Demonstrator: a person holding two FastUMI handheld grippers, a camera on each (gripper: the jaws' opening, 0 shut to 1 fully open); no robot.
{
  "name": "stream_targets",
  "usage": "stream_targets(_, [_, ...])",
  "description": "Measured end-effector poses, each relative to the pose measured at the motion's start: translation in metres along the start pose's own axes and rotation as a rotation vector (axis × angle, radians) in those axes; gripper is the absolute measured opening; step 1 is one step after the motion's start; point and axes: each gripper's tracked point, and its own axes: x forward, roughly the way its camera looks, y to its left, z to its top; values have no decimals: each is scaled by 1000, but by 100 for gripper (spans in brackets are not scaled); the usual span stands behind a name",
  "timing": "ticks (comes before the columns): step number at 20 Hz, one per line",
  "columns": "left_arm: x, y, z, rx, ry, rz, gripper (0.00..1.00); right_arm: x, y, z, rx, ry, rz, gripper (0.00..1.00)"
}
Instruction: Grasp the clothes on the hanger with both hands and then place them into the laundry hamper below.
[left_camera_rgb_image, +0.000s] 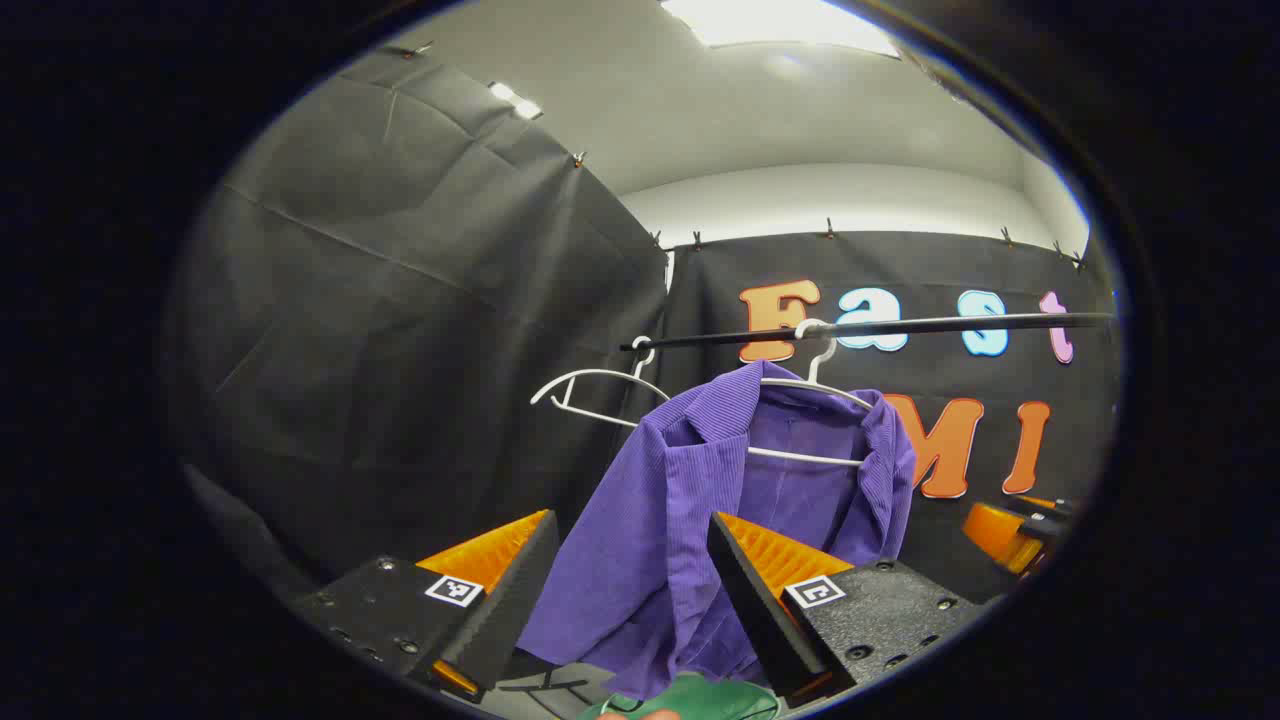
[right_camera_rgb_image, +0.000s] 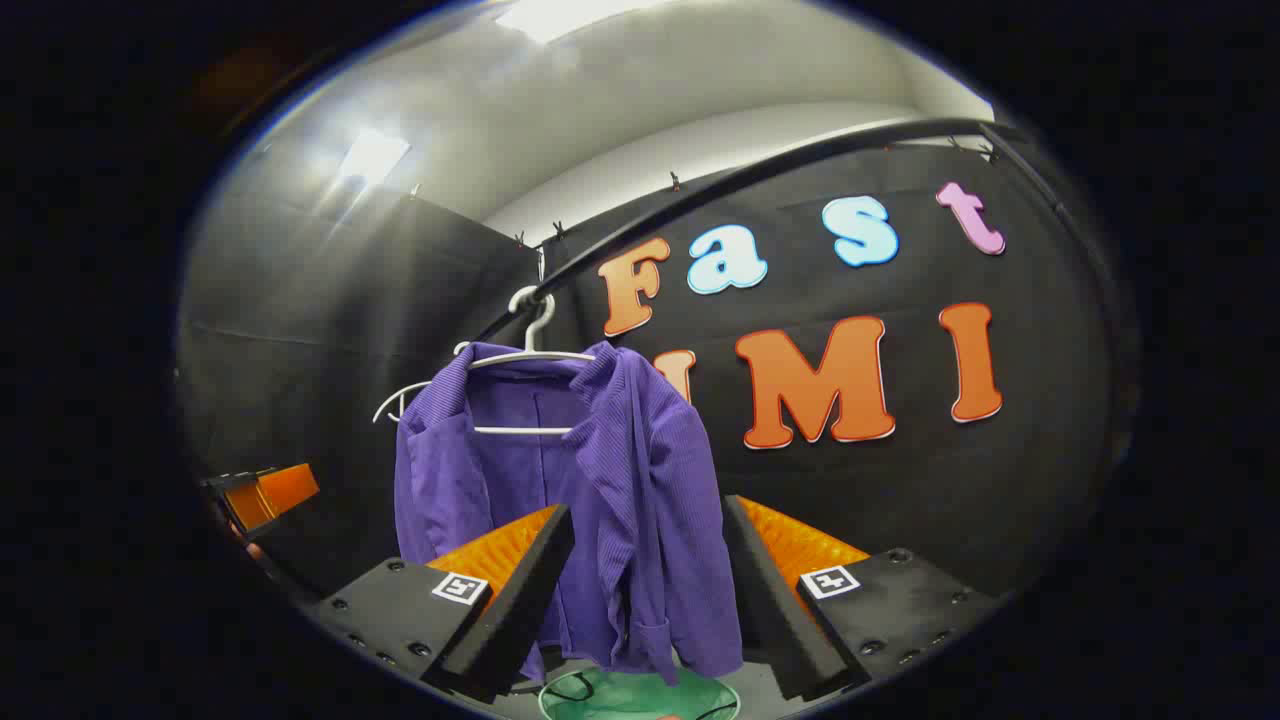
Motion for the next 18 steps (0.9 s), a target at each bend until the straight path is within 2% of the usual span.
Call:
stream_targets(1, [5, -9, -6, 17, 10, -24, 95, 4, -10, -2, 5, 1, -14, 98])
stream_targets(2, [12, -9, -8, 43, 3, -39, 91, 5, -16, 0, 0, -13, -32, 98])
stream_targets(5, [34, -5, -15, 77, 11, -66, 95, -1, -22, 12, -62, -36, -106, 96])
stream_targets(6, [40, -1, -15, 63, 6, -72, 91, -4, -18, 18, -82, -52, -112, 95])
stream_targets(8, [51, 3, -22, 28, 4, -113, 95, -12, -10, 26, -122, -74, -138, 95])
stream_targets(10, [66, 9, -32, 41, 39, -171, 95, -18, -8, 23, -140, -45, -215, 95])
stream_targets(11, [73, 12, -32, 49, 36, -199, 92, -21, -4, 22, -149, -36, -249, 95])
stream_targets(12, [82, 16, -29, 47, 32, -221, 95, -24, -1, 23, -163, -38, -290, 92])
stream_targets(13, [92, 18, -26, 29, 35, -245, 91, -26, 1, 22, -178, -34, -327, 95])
stream_targets(14, [99, 19, -24, 1, 48, -265, 95, -28, 7, 20, -187, -21, -350, 94])
stream_targets(15, [106, 23, -21, -26, 62, -278, 95, -27, 18, 23, -186, -25, -348, 92])
stream_targets(16, [114, 27, -15, -44, 66, -287, 95, -27, 26, 27, -189, -36, -344, 97])
stream_targets(18, [127, 37, 1, -27, 80, -286, 91, -25, 33, 32, -212, -45, -339, 97])
